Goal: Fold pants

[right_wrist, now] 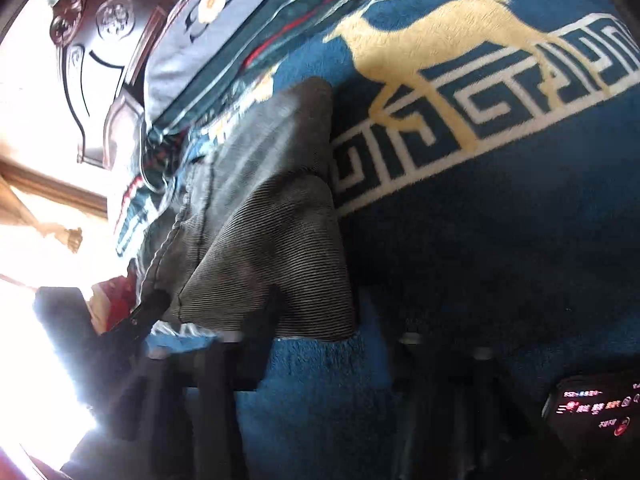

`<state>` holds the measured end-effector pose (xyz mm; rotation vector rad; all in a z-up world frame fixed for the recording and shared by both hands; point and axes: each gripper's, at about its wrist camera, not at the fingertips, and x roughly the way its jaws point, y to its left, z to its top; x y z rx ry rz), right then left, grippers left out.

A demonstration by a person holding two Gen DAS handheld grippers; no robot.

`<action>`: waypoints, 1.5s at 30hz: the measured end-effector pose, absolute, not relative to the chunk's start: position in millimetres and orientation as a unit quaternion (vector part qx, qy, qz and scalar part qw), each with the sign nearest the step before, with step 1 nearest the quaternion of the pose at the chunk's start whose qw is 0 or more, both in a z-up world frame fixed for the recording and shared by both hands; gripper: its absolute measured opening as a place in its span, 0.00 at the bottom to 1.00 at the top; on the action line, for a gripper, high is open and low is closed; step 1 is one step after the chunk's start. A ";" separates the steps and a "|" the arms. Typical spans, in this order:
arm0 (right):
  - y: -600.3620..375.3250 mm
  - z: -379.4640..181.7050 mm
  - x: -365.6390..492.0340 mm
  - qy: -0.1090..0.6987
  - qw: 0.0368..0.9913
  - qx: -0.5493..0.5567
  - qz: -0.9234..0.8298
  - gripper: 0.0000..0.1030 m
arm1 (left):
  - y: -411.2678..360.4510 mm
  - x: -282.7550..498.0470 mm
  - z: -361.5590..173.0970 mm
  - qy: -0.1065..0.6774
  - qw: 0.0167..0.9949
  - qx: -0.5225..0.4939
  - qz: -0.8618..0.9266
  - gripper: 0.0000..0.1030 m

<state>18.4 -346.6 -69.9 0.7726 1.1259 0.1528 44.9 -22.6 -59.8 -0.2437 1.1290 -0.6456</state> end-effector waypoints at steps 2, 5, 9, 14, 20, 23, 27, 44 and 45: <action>-341.7 -77.8 21.8 0.534 0.773 0.339 0.055 0.22 | -25.0 45.2 -75.7 0.538 0.784 -0.107 -0.291 0.13; -341.4 -74.3 21.4 0.536 0.776 0.327 0.059 0.23 | -18.3 51.4 -72.5 0.543 0.775 -0.134 -0.295 0.16; -349.4 -61.4 21.3 0.529 0.778 0.334 0.061 0.37 | -7.6 57.8 -39.5 0.505 0.808 -0.104 -0.285 0.47; -373.3 -39.7 31.5 0.490 0.800 0.340 0.066 0.40 | -0.1 99.2 -16.8 0.483 0.822 -0.120 -0.279 0.68; -381.7 -40.4 74.4 0.472 0.809 0.341 0.078 0.41 | -52.7 161.2 -43.1 0.512 0.811 -0.074 -0.275 0.44; -384.2 -51.9 90.7 0.473 0.803 0.352 0.085 0.41 | -76.9 176.1 -63.1 0.536 0.795 -0.061 -0.276 0.31; -375.4 -62.0 99.3 0.484 0.792 0.359 0.099 0.41 | -67.6 174.7 -68.9 0.518 0.812 -0.086 -0.256 0.14; -341.4 -75.6 34.6 0.548 0.787 0.280 0.055 0.09 | -50.8 165.6 -83.1 0.526 0.817 -0.095 -0.216 0.14; -344.4 -82.4 32.9 0.543 0.785 0.294 0.055 0.08 | -49.7 165.1 -82.7 0.524 0.818 -0.096 -0.217 0.14</action>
